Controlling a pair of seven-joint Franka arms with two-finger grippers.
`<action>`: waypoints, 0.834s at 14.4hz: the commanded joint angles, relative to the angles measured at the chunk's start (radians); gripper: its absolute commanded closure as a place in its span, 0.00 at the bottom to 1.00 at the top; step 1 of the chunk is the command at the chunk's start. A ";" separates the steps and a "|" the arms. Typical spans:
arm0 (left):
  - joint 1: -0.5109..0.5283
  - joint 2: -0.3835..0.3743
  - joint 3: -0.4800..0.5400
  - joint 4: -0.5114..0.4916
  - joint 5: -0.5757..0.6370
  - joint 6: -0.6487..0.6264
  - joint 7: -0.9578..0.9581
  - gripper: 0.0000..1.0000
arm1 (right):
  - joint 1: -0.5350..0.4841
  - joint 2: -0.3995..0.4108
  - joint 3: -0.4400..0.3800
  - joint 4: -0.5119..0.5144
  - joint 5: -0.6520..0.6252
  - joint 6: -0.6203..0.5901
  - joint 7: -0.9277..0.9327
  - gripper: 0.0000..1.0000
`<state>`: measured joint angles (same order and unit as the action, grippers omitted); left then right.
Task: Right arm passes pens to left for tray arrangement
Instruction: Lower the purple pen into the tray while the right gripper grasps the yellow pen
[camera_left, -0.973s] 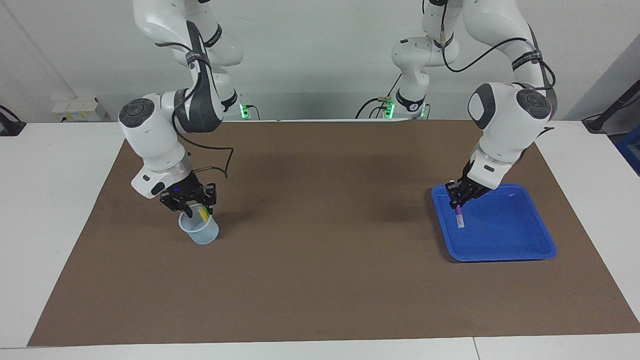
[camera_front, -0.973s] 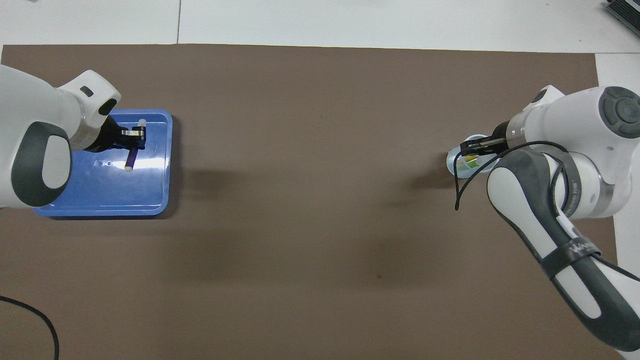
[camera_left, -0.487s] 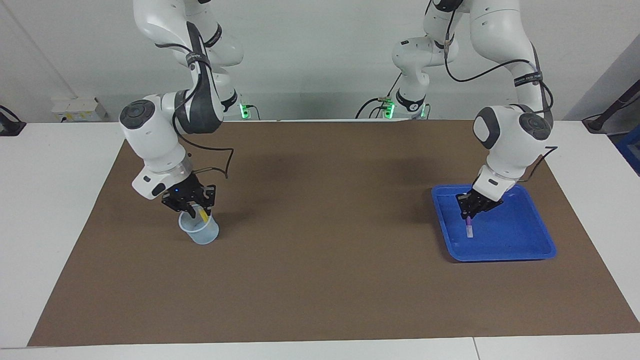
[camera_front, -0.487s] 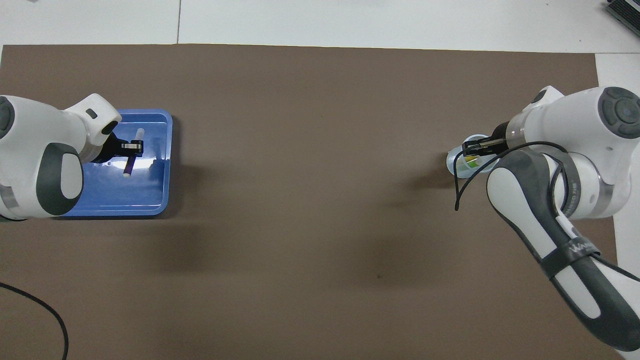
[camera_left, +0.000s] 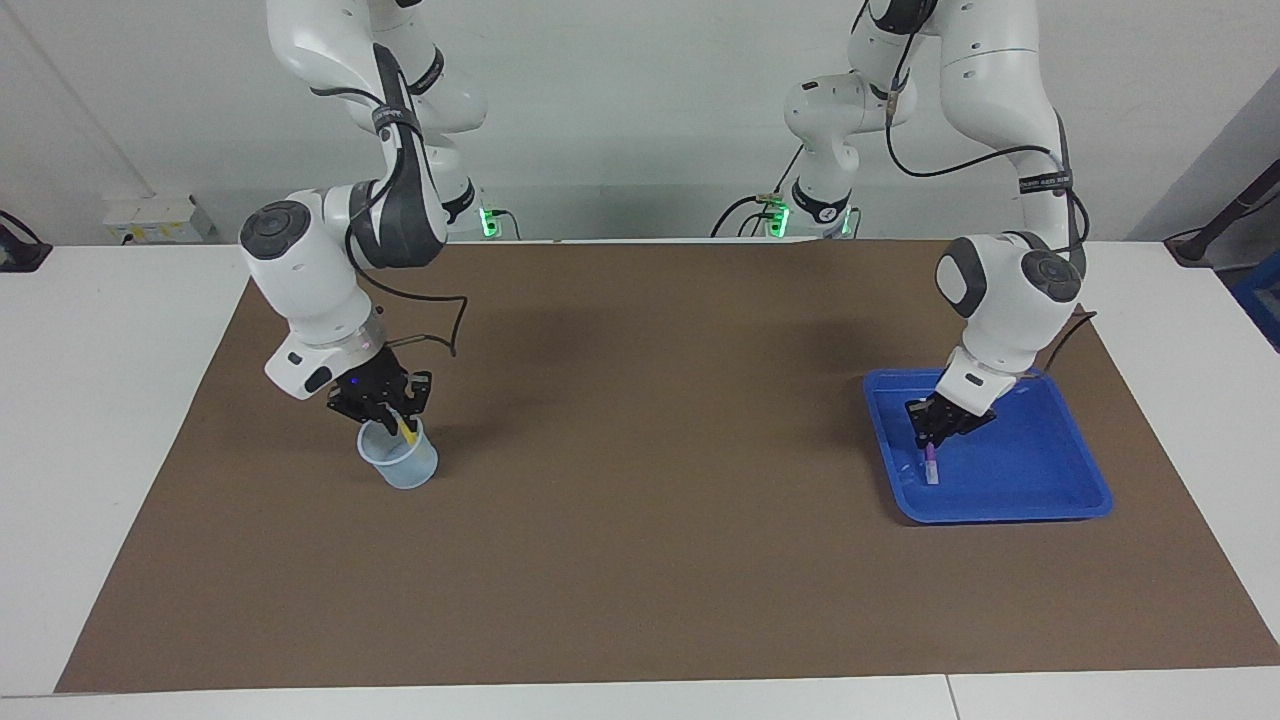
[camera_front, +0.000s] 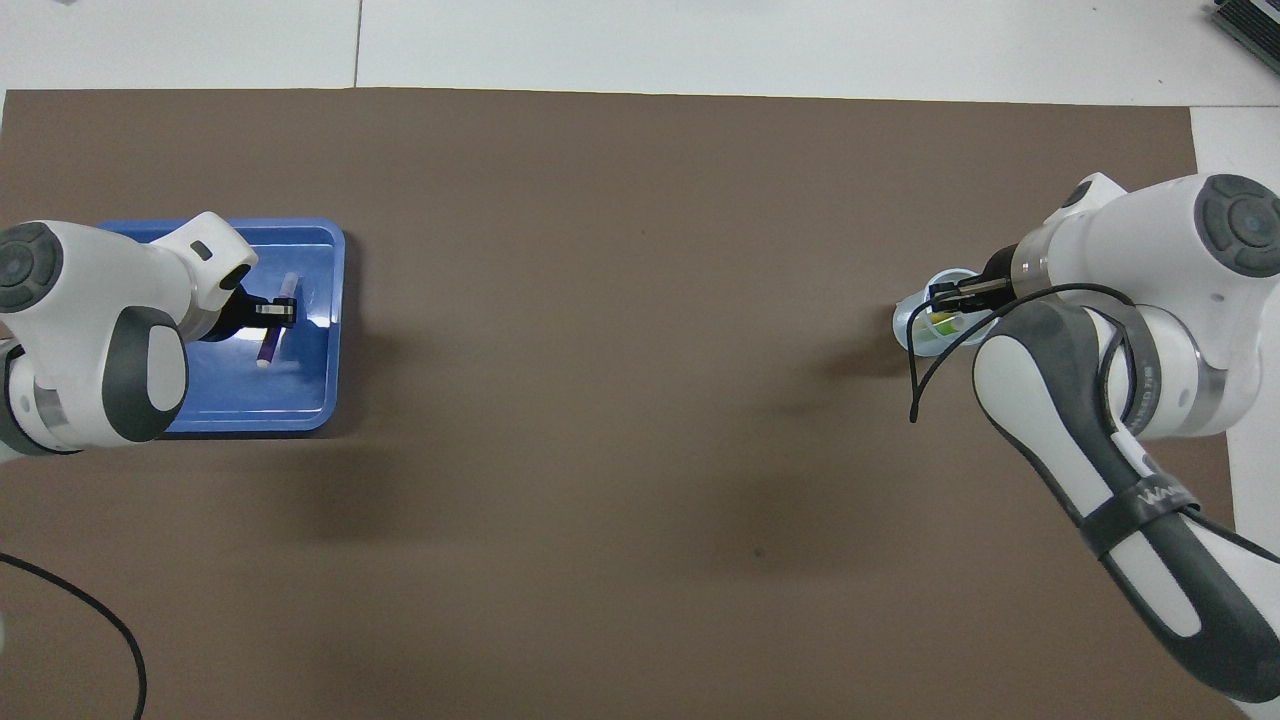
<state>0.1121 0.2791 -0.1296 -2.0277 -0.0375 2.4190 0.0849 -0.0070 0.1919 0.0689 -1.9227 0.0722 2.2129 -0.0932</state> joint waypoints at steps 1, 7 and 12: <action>0.015 -0.011 -0.005 -0.025 0.021 0.023 0.012 0.88 | -0.008 -0.014 0.006 -0.016 -0.020 -0.006 -0.017 0.90; 0.017 -0.011 -0.005 -0.019 0.021 0.006 0.010 0.66 | 0.007 -0.012 0.005 0.028 -0.025 -0.039 -0.017 0.96; 0.005 -0.014 -0.005 0.102 0.019 -0.168 -0.008 0.66 | 0.007 -0.046 0.005 0.180 -0.025 -0.267 -0.016 0.96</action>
<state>0.1147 0.2753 -0.1303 -1.9929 -0.0375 2.3486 0.0862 0.0015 0.1745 0.0698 -1.7988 0.0576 2.0393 -0.0940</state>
